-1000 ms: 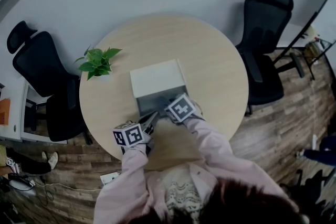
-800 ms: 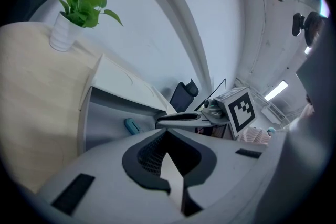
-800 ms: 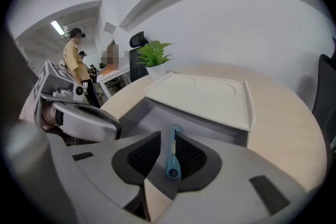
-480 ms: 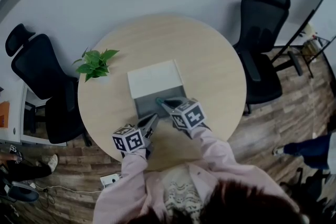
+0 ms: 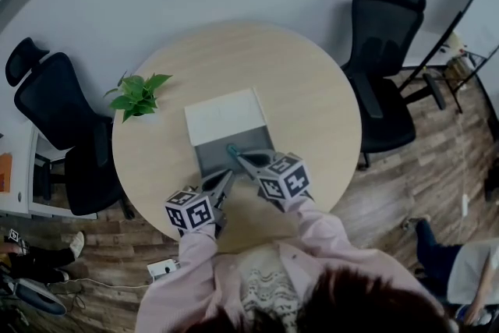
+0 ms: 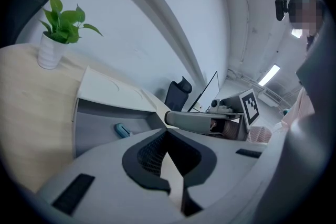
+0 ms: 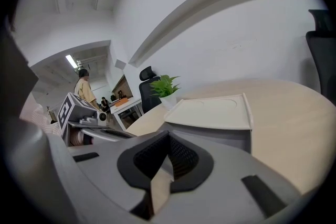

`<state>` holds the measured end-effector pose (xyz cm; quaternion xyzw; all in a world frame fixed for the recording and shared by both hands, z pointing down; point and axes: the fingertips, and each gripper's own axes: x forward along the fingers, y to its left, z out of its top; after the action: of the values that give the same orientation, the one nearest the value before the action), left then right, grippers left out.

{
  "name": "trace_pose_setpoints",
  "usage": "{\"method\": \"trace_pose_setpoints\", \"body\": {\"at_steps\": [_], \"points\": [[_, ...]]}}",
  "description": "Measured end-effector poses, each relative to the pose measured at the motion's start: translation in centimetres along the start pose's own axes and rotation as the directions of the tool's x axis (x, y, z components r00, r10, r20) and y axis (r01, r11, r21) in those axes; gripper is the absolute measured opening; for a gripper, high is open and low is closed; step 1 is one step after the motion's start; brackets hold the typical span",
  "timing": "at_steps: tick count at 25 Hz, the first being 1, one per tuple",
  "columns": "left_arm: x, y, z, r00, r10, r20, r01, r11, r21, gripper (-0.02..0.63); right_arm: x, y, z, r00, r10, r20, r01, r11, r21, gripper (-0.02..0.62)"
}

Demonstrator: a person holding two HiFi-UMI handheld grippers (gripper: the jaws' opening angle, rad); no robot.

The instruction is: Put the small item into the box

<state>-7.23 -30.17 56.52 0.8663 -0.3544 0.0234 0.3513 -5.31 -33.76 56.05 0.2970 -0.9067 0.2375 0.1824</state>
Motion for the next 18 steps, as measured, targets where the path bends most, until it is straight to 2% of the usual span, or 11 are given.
{"method": "trace_pose_setpoints", "body": {"at_steps": [9, 18], "points": [[-0.5, -1.3, 0.7, 0.999, -0.006, 0.034, 0.003, 0.997, 0.076, 0.009, -1.1, 1.3, 0.1, 0.996, 0.060, 0.060, -0.060, 0.998, -0.002, -0.002], [-1.0, -1.9, 0.9, 0.999, -0.017, 0.051, 0.012, 0.994, 0.110, 0.009, -1.8, 2.1, 0.0, 0.993, 0.084, 0.083, -0.080, 0.995, -0.053, -0.005]]}}
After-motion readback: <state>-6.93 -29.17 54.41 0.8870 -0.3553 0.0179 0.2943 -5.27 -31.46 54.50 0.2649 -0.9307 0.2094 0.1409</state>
